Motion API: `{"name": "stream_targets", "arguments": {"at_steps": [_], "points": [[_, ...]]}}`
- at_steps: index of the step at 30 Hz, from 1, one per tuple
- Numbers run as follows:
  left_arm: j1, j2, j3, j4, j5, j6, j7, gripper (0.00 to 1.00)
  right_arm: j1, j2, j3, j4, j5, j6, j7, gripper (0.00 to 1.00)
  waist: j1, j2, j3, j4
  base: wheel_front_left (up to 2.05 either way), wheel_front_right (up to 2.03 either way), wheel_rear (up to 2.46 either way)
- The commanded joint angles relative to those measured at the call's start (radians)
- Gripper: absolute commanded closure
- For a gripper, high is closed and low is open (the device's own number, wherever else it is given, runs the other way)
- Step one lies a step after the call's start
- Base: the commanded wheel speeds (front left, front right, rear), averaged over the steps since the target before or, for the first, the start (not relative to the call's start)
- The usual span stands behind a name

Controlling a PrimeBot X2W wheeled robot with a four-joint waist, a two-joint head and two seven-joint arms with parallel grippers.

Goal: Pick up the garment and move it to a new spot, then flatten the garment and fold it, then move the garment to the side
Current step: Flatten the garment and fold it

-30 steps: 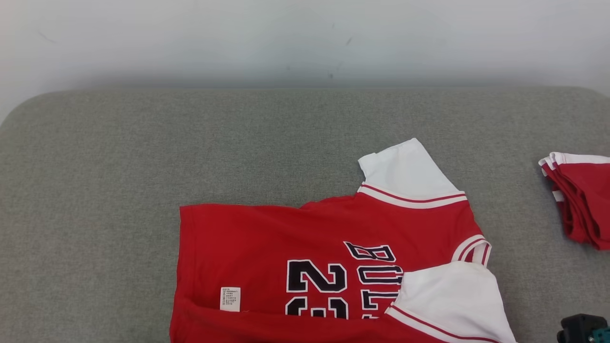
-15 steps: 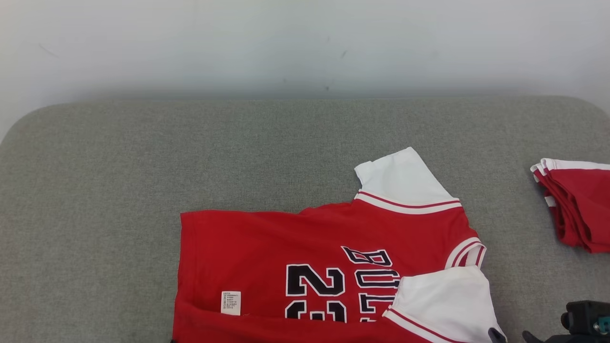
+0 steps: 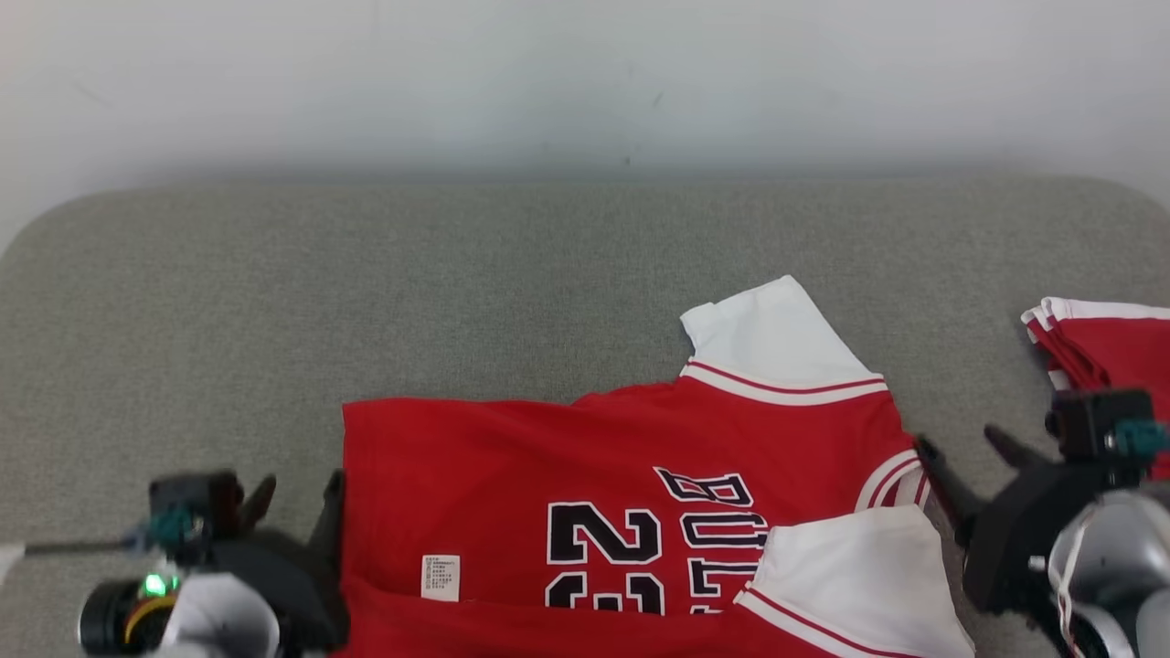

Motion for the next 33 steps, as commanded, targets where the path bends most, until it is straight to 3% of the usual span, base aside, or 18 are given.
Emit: {"name": "stream_targets", "arguments": {"at_steps": [1, 12, 27, 29, 30, 33], "points": [[-0.059, 0.001, -0.008, 0.030, 0.011, -0.013, 0.012, 0.00, -0.043, -0.020, 0.014, 0.016, -0.002, -0.003, -0.001, 0.00, 0.0000, -0.0001, 0.039, -0.004, 0.00, 0.00, 0.00], [-0.425, 0.016, -0.093, 0.344, 0.057, -0.105, 0.137, 0.00, -0.317, -0.132, 0.148, 0.134, 0.023, -0.003, -0.015, 0.00, 0.0000, -0.0001, 0.196, -0.038, 0.00, 0.00, 0.00], [-0.480, 0.026, -0.112, 0.478, 0.051, -0.121, 0.150, 0.02, -0.391, -0.166, 0.198, 0.228, 0.035, -0.003, -0.029, 0.00, 0.0000, -0.0001, 0.187, -0.051, 0.00, 0.00, 0.00], [-0.487, 0.025, -0.112, 0.488, 0.047, -0.127, 0.148, 0.20, -0.421, -0.177, 0.213, 0.249, 0.036, -0.003, -0.020, 0.00, 0.0000, -0.0001, 0.194, -0.055, 0.00, 0.00, 0.00], [-0.490, 0.026, -0.112, 0.493, 0.046, -0.126, 0.147, 0.38, -0.438, -0.181, 0.223, 0.262, 0.037, -0.003, -0.019, 0.00, 0.0000, -0.0001, 0.198, -0.056, 0.00, 0.00, 0.00], [-0.496, 0.026, -0.115, 0.513, 0.042, -0.132, 0.151, 0.63, -0.491, -0.191, 0.256, 0.303, 0.043, -0.003, -0.008, 0.00, 0.0000, -0.0001, 0.213, -0.056, 0.00, 0.00, 0.00]]}}
